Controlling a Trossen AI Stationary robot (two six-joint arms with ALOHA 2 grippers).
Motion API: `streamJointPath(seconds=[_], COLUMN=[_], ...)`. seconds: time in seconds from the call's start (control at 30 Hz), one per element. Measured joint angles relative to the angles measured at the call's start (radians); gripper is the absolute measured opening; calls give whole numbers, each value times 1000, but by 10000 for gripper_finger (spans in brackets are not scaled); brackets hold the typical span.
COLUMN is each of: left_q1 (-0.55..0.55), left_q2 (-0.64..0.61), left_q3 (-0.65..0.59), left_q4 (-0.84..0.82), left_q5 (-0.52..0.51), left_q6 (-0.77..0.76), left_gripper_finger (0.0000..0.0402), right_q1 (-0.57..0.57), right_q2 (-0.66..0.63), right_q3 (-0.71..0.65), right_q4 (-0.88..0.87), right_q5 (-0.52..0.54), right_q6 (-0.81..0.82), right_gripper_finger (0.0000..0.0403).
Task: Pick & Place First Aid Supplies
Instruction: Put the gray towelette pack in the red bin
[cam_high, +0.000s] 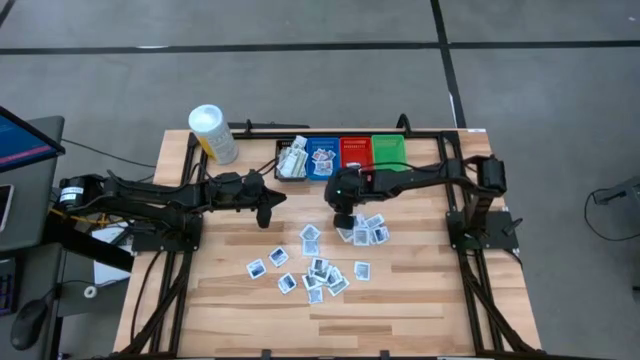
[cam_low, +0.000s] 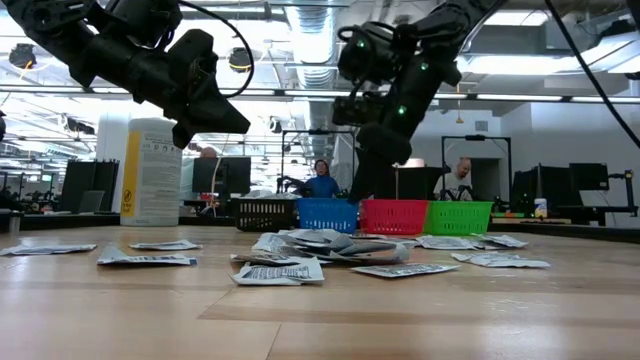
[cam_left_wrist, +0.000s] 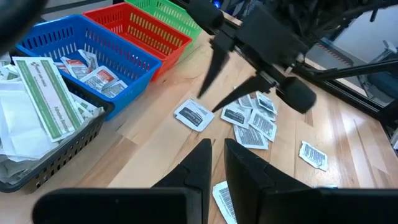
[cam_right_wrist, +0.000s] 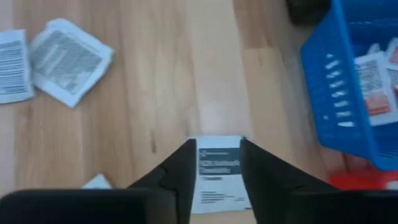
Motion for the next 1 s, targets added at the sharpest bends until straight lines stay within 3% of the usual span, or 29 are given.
streamJointPath(seconds=[0.23,0.6,0.73,1.0], left_q1=[0,-2,-2,-2], left_q2=[0,1,1,2], left_q3=[0,0,-1,-1], left_q4=[0,-13,-16,-16], left_q5=[0,0,0,0], left_q6=[0,0,0,0], left_gripper_finger=[43,43,43,43], right_q1=[-38,-37,-25,-8], right_q2=[68,180,189,187], right_q3=[0,5,5,3], right_q4=[-4,37,32,39], right_q5=[-124,-123,-123,-117], right_q6=[-25,3,16,28], right_gripper_finger=[155,140,114,18])
